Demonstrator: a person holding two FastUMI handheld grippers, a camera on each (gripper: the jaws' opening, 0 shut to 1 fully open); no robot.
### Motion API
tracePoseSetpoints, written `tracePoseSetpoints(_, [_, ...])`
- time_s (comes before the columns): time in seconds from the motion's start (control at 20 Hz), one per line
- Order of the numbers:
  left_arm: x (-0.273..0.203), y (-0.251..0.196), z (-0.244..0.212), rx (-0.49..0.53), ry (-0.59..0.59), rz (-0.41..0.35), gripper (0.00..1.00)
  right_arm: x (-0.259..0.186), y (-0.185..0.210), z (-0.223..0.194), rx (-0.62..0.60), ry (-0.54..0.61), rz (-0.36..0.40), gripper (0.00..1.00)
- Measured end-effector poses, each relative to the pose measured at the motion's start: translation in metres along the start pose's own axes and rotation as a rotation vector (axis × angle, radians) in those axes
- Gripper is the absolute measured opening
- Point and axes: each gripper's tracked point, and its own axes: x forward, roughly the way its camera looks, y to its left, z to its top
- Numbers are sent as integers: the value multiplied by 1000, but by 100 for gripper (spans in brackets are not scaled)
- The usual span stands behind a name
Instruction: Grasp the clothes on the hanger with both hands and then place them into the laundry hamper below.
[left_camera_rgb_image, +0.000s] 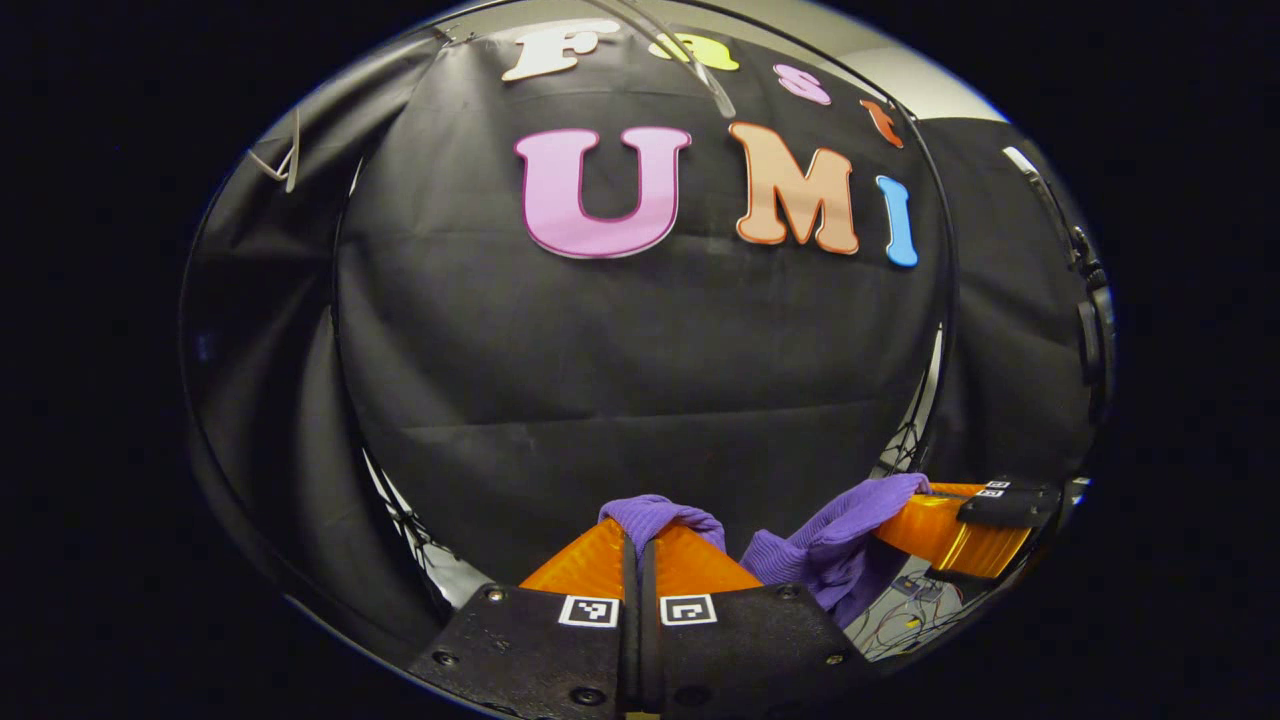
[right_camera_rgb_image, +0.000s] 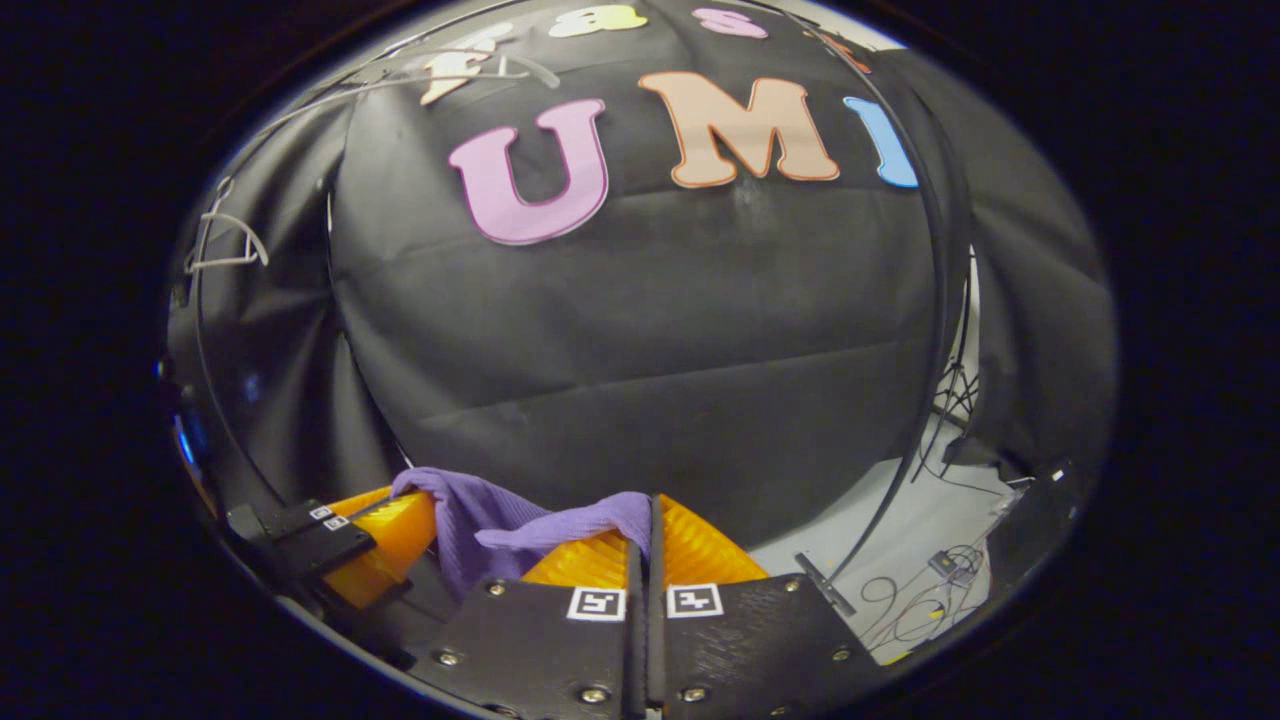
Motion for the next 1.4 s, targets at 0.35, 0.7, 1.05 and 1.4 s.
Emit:
tracePoseSetpoints(0.35, [10, 11, -62, 3, 153, 27, 2, 22, -13, -50, -92, 125, -66, 1])
tracePoseSetpoints(0.7, [23, 1, -110, 6, 278, -31, 47, 16, -5, -47, -90, 180, -79, 44])
tracePoseSetpoints(1.05, [23, 17, -111, -66, 306, 14, 96, 17, -16, -44, -135, 168, -109, 100])
tracePoseSetpoints(1.4, [12, 36, -77, -53, 253, 58, 97, 11, -9, -1, -122, 103, -112, 100])
